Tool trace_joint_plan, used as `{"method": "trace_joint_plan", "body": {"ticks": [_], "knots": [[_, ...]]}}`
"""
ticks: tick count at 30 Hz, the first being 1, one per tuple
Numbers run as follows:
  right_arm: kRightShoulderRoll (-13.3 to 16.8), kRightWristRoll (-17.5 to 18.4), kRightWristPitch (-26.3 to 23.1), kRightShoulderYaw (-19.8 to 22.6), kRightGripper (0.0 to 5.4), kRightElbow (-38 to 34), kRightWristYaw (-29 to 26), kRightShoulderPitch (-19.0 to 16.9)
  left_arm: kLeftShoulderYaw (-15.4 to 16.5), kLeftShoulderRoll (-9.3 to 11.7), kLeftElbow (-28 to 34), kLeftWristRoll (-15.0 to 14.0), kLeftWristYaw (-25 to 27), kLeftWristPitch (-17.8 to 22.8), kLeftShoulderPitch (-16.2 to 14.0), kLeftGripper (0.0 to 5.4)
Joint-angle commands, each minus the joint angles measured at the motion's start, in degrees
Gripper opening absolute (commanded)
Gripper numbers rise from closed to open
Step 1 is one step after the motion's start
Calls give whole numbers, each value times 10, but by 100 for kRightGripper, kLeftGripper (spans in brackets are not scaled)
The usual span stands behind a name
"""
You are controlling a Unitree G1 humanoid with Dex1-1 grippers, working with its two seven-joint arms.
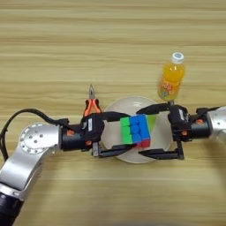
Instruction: Move the objects on the table
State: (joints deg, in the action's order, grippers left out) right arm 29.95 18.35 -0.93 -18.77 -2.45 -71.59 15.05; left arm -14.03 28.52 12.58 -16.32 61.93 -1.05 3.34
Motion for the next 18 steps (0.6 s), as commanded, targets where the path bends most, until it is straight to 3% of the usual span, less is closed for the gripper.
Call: {"method": "trace_joint_plan", "body": {"ticks": [1, 12, 18], "knots": [[0, -7, -2, -3, 474, -2, -6, 10, -5, -1, -1, 2, 0, -9, 11, 326], [-1, -7, 0, -4, 347, -5, -9, 7, -6, -1, 0, 4, -4, -11, 10, 326], [-1, -5, -1, -4, 336, -11, -7, 4, -4, -1, 0, 4, -7, -13, 8, 326]]}}
